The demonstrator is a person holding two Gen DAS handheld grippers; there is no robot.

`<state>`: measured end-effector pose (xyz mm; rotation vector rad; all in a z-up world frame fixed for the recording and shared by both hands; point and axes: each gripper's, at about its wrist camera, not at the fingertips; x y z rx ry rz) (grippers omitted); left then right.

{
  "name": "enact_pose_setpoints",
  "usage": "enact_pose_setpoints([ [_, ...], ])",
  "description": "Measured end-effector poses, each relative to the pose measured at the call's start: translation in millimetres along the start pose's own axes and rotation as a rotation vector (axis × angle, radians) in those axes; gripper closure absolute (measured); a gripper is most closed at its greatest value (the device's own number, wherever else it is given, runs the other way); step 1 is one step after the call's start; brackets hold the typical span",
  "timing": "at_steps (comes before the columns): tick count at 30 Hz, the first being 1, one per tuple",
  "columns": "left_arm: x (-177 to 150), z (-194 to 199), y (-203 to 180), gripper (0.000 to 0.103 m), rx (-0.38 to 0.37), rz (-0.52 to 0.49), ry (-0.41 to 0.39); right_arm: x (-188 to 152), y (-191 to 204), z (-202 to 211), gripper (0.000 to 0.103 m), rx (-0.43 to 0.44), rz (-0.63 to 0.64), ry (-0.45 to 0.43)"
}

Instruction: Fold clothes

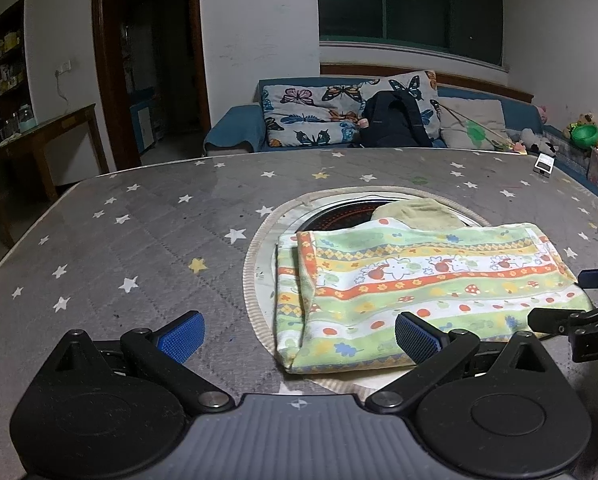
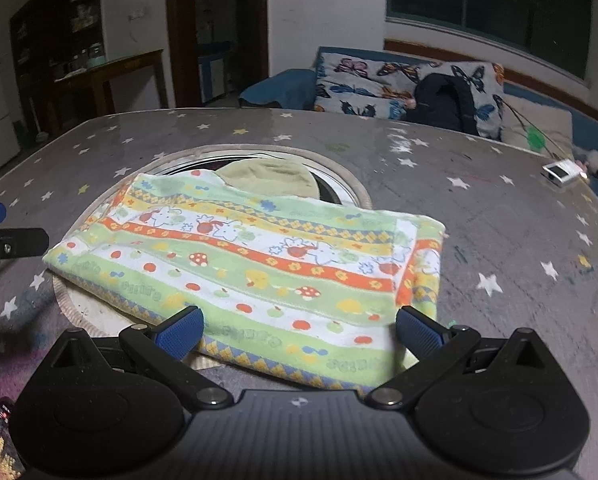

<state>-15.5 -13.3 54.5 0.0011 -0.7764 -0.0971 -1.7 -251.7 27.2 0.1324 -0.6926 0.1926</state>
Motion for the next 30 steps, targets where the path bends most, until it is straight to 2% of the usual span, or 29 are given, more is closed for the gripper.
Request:
enact_pose_setpoints([
  [11, -4, 2, -6, 0.000, -0.009, -0.006, 0.003, -10, -5, 3, 0.000, -0.019, -0.054, 0.012],
  [30, -11, 6, -9, 0.000, -0.023, 0.017, 0.023, -22, 4, 14, 0.000, -0.019, -0.032, -0.002],
])
Point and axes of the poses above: each gripper's, at about its wrist camera, not at the fingertips, and z roughly against the way its jaws point, y to its left, x to its top, and after that the axes turned 9 degrees about y, right-handed
